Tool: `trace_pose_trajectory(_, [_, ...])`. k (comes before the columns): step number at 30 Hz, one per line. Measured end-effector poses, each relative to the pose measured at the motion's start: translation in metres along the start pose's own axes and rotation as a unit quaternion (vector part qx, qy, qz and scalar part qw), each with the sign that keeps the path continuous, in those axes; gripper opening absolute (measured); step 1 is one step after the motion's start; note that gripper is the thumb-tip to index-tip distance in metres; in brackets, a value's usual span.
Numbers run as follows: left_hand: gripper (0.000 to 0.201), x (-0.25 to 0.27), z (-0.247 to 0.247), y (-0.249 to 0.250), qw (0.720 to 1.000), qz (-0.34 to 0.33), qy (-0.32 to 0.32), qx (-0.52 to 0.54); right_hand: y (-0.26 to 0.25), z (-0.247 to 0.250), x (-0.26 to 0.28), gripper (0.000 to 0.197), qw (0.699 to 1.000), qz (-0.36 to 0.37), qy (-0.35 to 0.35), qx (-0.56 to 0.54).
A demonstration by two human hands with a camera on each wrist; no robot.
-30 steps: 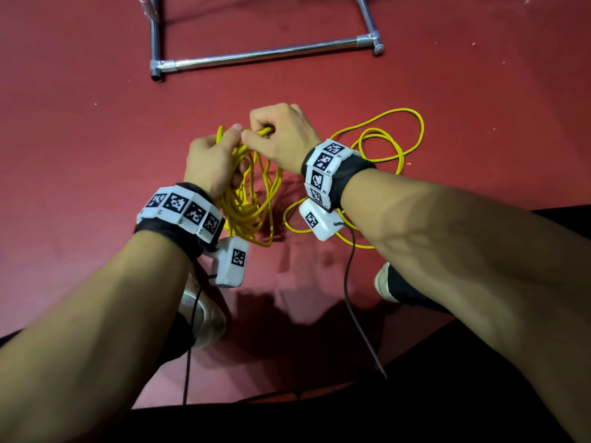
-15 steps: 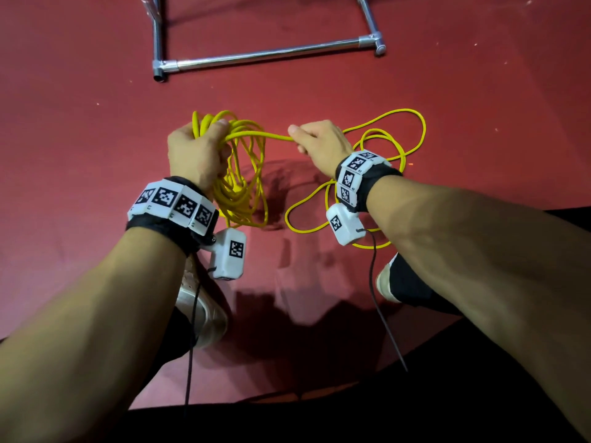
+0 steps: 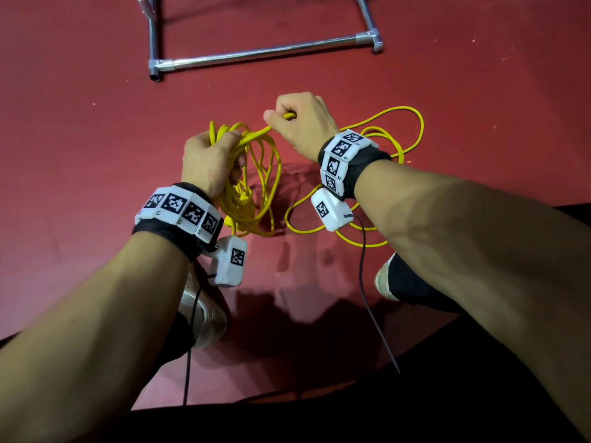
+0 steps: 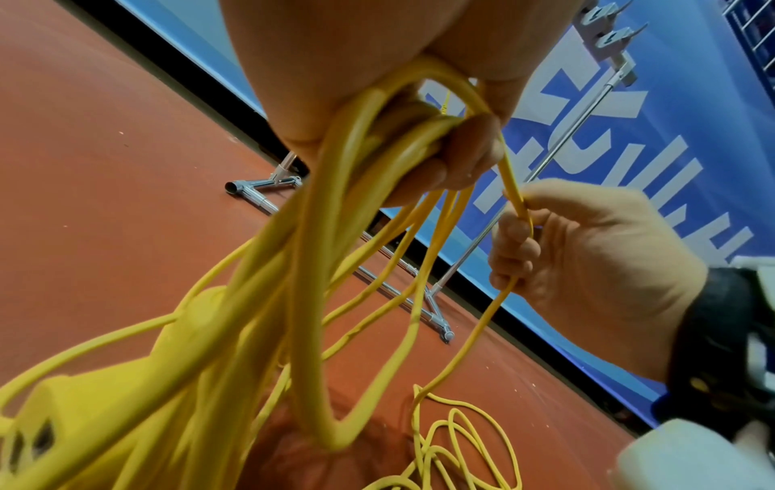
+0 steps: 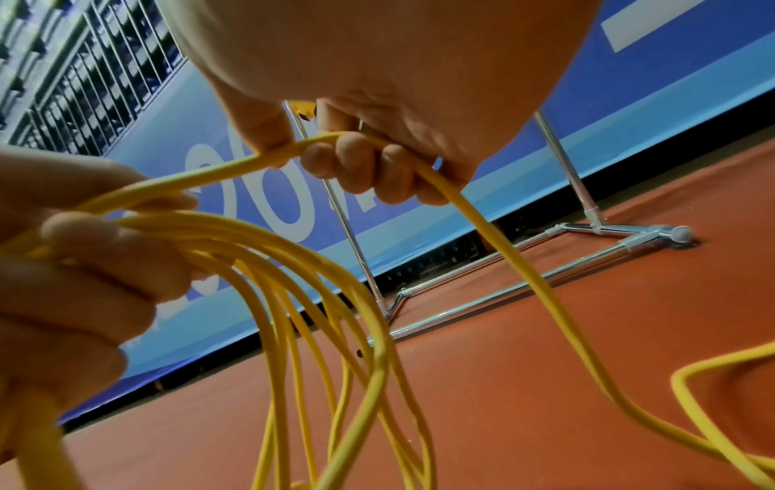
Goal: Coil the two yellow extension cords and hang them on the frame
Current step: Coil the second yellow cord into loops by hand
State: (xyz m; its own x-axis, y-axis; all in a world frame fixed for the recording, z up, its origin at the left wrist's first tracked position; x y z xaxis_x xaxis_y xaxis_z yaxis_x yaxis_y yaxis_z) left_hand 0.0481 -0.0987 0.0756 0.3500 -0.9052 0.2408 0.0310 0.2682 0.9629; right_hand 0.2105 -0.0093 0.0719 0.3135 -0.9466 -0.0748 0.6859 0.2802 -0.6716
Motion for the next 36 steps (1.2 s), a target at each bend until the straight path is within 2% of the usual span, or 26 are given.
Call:
trace_pose_trajectory(5, [0.027, 0.001, -0.002, 0.001, 1.0, 0.005, -0.023, 0.014, -0.009, 0.004, -0.003, 0.047, 0.999, -0.001, 0.016, 0.028])
trace_pose_trajectory(10, [0.008, 0.005, -0.014, 0.001, 0.997, -0.005, -0.068, 0.021, -0.02, -0.004, 0.005, 0.039, 0.998, 0.014, -0.021, 0.05])
trace_pose_trajectory(14, [0.015, 0.006, -0.014, 0.0, 0.999, 0.012, -0.032, 0.03, -0.03, -0.01, 0.012, 0.038, 0.996, 0.046, -0.041, 0.068])
trace_pose_trajectory(19, [0.029, 0.007, -0.006, -0.003, 0.998, 0.012, 0.065, -0.023, -0.03, -0.017, 0.011, 0.051, 0.995, 0.07, -0.064, 0.029])
trace_pose_trajectory(24, [0.022, 0.006, -0.001, 0.0, 0.993, 0.01, 0.116, 0.015, -0.007, -0.02, 0.015, 0.058, 0.996, 0.037, -0.082, 0.026])
trace_pose_trajectory(29, [0.018, 0.003, 0.003, 0.006, 0.991, 0.007, 0.131, 0.04, 0.026, -0.022, 0.026, 0.061, 0.992, -0.022, -0.118, 0.027])
trace_pose_trajectory(33, [0.021, -0.001, 0.001, 0.003, 0.997, 0.016, 0.077, 0.022, 0.039, -0.012, 0.025, 0.054, 0.996, -0.078, -0.05, -0.01])
trace_pose_trajectory(36, [0.022, -0.001, -0.001, -0.001, 0.999, 0.029, 0.042, 0.008, 0.042, -0.003, 0.017, 0.056, 0.996, -0.081, 0.002, -0.041])
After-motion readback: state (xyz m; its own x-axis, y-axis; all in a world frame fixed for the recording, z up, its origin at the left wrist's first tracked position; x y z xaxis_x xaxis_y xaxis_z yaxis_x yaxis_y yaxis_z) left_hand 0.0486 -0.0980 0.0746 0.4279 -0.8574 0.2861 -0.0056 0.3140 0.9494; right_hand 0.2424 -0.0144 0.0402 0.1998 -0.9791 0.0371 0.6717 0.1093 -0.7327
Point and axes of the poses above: each hand's wrist, its own x-axis away from the middle knuckle, its own z-axis out of the back of the hand, y = z × x, the point moved 3 cm from there along -x, towards the middle knuckle, and after that the axes turned 7 degrees about x, right-handed, at the moved point
